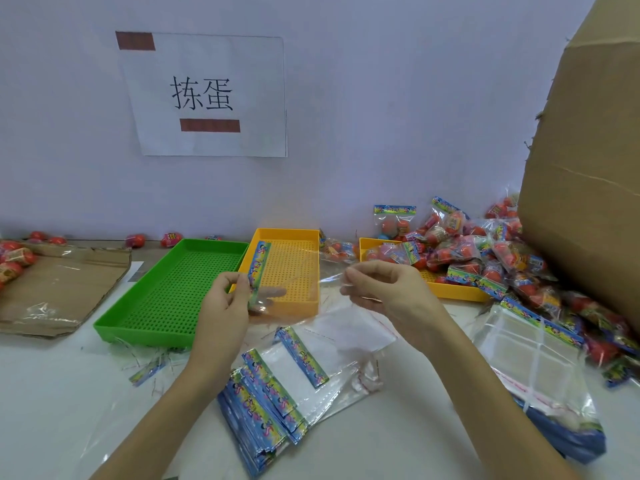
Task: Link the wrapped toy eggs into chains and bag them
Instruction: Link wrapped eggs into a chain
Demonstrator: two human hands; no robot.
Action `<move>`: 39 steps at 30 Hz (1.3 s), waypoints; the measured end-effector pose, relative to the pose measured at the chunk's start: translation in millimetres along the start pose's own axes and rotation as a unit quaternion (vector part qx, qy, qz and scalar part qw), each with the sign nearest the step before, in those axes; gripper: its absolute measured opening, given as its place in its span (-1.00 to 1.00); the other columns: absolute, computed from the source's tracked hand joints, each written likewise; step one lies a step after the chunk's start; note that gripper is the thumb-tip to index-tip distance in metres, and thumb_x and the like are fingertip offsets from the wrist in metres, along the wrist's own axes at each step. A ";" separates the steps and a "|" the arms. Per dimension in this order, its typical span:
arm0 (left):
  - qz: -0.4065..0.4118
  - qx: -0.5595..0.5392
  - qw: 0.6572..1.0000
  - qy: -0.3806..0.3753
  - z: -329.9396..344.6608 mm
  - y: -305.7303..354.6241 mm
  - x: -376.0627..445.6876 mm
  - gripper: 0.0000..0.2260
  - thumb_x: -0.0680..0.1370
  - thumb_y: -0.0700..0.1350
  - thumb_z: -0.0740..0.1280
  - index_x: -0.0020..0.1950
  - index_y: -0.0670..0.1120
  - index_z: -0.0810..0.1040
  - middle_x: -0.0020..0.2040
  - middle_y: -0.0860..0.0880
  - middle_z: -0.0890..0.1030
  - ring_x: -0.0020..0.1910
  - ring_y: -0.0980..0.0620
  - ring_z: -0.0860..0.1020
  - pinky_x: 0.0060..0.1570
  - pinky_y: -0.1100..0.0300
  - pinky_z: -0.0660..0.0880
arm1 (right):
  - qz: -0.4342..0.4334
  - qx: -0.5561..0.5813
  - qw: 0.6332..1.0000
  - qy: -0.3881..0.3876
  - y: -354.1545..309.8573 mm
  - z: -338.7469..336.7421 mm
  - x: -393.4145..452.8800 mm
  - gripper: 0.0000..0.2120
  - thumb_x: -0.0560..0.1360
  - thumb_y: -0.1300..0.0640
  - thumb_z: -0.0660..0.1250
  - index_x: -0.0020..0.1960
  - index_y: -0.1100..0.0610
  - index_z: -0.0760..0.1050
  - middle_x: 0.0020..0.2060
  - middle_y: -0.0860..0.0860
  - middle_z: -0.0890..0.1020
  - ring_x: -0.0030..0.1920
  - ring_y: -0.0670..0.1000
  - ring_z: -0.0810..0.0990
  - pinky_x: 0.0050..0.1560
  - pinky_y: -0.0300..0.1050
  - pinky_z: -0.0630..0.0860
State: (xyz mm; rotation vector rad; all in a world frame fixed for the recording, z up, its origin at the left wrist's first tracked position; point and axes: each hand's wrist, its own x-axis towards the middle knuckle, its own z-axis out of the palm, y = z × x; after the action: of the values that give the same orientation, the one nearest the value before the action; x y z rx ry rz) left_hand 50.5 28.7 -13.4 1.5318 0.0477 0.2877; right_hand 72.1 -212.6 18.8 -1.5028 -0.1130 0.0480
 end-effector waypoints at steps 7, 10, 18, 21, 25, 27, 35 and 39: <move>-0.058 -0.096 0.989 -0.100 -2.8 -1.3 5.9 -0.43 0.38 -0.06 0.58 0.35 -0.07 0.51 -0.02 -0.09 0.74 -0.19 -0.04 0.66 -0.09 0.15 0.65 | -0.055 -0.047 0.997 0.029 1.0 4.1 2.1 -0.89 0.55 0.19 0.46 0.04 0.20 0.69 -0.16 0.09 0.74 -0.26 0.00 0.66 -0.20 -0.23 0.58; -0.069 -0.082 0.984 -0.141 -4.0 -1.8 4.5 -0.56 0.32 -0.05 0.62 0.16 -0.10 0.69 -0.17 -0.09 0.63 -0.32 0.03 0.51 -0.24 0.24 0.51 | -0.071 -0.024 0.994 0.074 2.3 6.1 3.1 -0.91 0.54 0.17 0.47 -0.01 0.19 0.69 -0.28 0.01 0.70 -0.30 -0.07 0.62 -0.27 -0.28 0.56; 0.084 0.296 0.951 0.022 -16.5 -3.1 9.5 -0.76 0.62 0.03 0.42 -0.23 0.01 0.66 -0.16 0.01 0.55 -0.24 0.07 0.50 -0.12 0.04 0.48 | -0.135 -0.018 0.972 0.192 2.6 -10.1 8.6 -0.94 0.61 0.25 0.39 0.03 0.19 0.65 -0.17 0.16 0.72 -0.20 0.00 0.66 -0.21 -0.19 0.61; 0.113 0.258 0.959 -0.022 -10.2 2.0 4.8 -0.81 0.61 -0.03 0.43 0.21 -0.02 0.60 0.17 0.06 0.60 0.15 0.10 0.61 0.18 0.11 0.55 | -0.131 -0.041 0.980 0.142 2.5 -4.1 6.8 -0.92 0.62 0.25 0.37 0.06 0.22 0.63 -0.15 0.14 0.74 -0.18 -0.01 0.69 -0.23 -0.18 0.60; 0.089 0.073 0.991 -0.069 -2.8 10.6 -1.7 -0.45 0.54 0.21 0.36 0.49 0.08 0.41 0.36 0.22 0.55 0.30 0.37 0.51 0.24 0.41 0.45 | -0.138 -0.074 0.987 0.027 -1.4 1.5 2.1 -0.93 0.64 0.28 0.33 0.07 0.24 0.58 -0.13 0.09 0.76 -0.16 0.06 0.73 -0.21 -0.13 0.62; 0.095 0.066 0.989 -0.093 -3.0 9.9 -0.9 -0.26 0.44 0.12 0.50 0.56 0.11 0.30 0.38 0.22 0.54 0.33 0.33 0.52 0.26 0.36 0.45 | -0.143 -0.113 0.982 -0.050 -3.7 2.9 -1.6 -0.92 0.65 0.29 0.31 0.09 0.24 0.58 -0.09 0.08 0.76 -0.10 0.10 0.74 -0.14 -0.13 0.63; 0.144 0.214 0.939 -0.228 -8.9 2.4 -1.4 -0.86 0.41 0.14 0.57 -0.08 0.15 0.74 -0.27 0.14 0.58 -0.26 0.15 0.47 -0.20 0.35 0.39 | -0.164 -0.140 0.970 -0.108 -6.4 6.7 -4.2 -0.85 0.64 0.31 0.31 0.07 0.15 0.63 -0.05 0.05 0.76 -0.02 0.06 0.73 0.04 -0.12 0.63; 0.285 0.269 0.903 -0.175 -2.0 -2.6 -4.2 -0.82 0.50 0.03 0.53 -0.21 0.01 0.60 -0.25 0.12 0.52 -0.24 0.07 0.46 -0.20 0.32 0.39 | -0.188 -0.149 0.968 -0.077 -6.9 4.5 -3.8 -0.82 0.64 0.33 0.30 0.05 0.16 0.66 -0.08 0.03 0.76 -0.03 0.05 0.73 0.08 -0.14 0.63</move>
State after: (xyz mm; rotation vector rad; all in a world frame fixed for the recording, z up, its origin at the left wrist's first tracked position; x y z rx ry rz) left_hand 46.4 29.7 -16.7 2.1114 -0.6677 0.4833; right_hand 67.7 -209.0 25.7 -1.7537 -0.5485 -0.1652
